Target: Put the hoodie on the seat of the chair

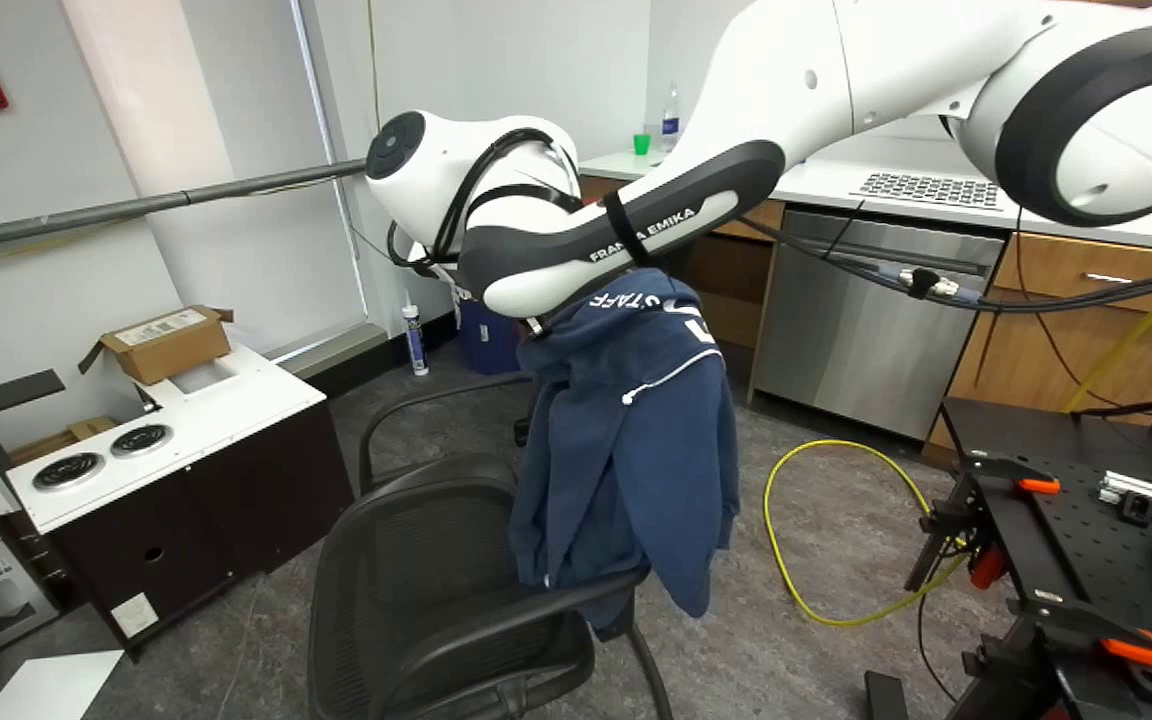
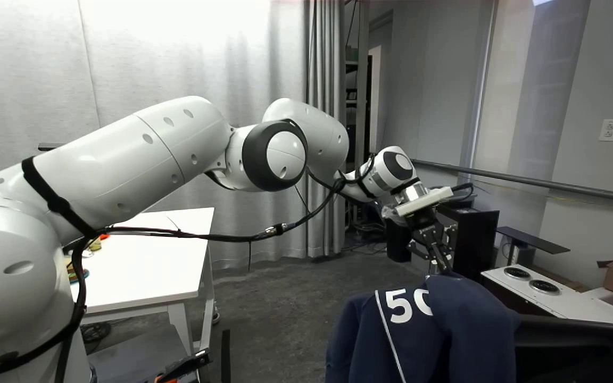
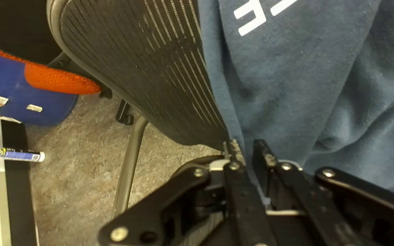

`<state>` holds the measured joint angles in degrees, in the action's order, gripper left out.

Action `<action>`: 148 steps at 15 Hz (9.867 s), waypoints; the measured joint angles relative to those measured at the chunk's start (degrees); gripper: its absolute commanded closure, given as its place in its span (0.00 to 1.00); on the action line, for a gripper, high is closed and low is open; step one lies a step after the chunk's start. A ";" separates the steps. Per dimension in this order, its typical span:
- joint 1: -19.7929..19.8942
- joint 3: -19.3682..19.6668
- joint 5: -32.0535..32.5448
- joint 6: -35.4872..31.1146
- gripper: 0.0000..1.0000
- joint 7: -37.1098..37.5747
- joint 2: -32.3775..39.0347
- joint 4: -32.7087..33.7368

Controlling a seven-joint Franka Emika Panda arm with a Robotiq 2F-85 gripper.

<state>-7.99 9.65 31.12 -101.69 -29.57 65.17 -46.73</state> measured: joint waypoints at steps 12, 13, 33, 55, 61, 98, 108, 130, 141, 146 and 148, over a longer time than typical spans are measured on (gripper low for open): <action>3.11 4.17 0.00 7.25 0.00 -0.90 2.31 5.01; 3.07 4.66 0.00 7.26 0.00 0.00 2.31 4.97; 0.56 3.79 -0.13 7.06 0.00 6.21 -5.05 -4.73; -4.10 1.79 8.46 7.10 0.29 21.00 -9.33 -20.58; -2.33 1.34 8.56 7.10 0.71 20.59 -10.77 -22.50; -10.37 -0.14 19.65 20.48 0.08 -14.21 12.37 14.13; 2.95 -0.70 15.72 17.92 0.00 -10.66 9.72 15.93; 7.39 -9.06 10.31 2.57 0.00 21.99 2.00 11.67; 16.31 -15.20 -3.18 1.67 0.00 21.07 -9.99 -12.14; 15.82 -10.39 -8.19 -1.48 0.00 22.94 -16.93 -24.88; 15.46 -9.23 -8.32 -3.14 0.00 24.79 -19.62 -30.13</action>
<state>7.47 0.41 22.81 -104.83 -4.78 45.55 -76.86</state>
